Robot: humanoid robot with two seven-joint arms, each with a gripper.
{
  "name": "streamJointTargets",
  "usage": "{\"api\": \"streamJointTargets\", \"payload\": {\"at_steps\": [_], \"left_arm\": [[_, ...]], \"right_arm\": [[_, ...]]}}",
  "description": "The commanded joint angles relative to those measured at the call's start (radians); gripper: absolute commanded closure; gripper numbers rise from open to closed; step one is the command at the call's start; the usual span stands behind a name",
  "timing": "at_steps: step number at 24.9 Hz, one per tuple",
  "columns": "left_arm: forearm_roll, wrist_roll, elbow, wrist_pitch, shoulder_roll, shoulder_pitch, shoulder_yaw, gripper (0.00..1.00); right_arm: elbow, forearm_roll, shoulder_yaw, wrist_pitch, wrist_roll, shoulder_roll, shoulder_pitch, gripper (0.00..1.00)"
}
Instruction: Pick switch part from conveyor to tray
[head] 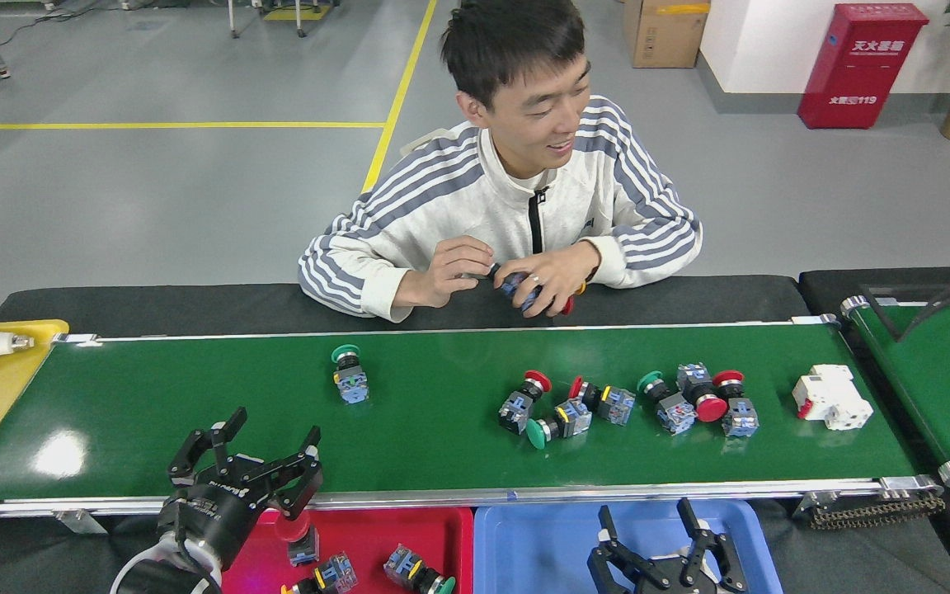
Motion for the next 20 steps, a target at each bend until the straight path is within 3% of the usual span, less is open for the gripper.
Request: {"api": "streamJointTargets", "payload": {"at_steps": [1, 6, 11, 15, 20], "left_arm": [[0.007, -0.032, 0.061, 0.007, -0.008, -0.058, -0.004, 0.0], [0.008, -0.029, 0.193, 0.014, -0.006, -0.15, -0.009, 0.0], [0.007, -0.026, 0.271, 0.02, -0.008, -0.21, -0.007, 0.0], [0.002, -0.003, 0.373, 0.071, -0.002, -0.273, -0.012, 0.0], [-0.079, 0.052, 0.518, 0.146, 0.005, -0.346, -0.012, 0.0]], "right_arm": [[-0.01, 0.005, 0.0, 0.028, 0.033, 0.0, -0.049, 0.02], [0.092, 0.038, 0.106, 0.034, 0.167, 0.016, -0.207, 0.02], [0.237, 0.077, 0.144, 0.034, 0.197, 0.095, -0.334, 0.02], [0.351, 0.078, 0.168, 0.034, 0.213, 0.132, -0.415, 0.02], [0.434, 0.072, 0.171, 0.029, 0.213, 0.135, -0.472, 0.02]]}}
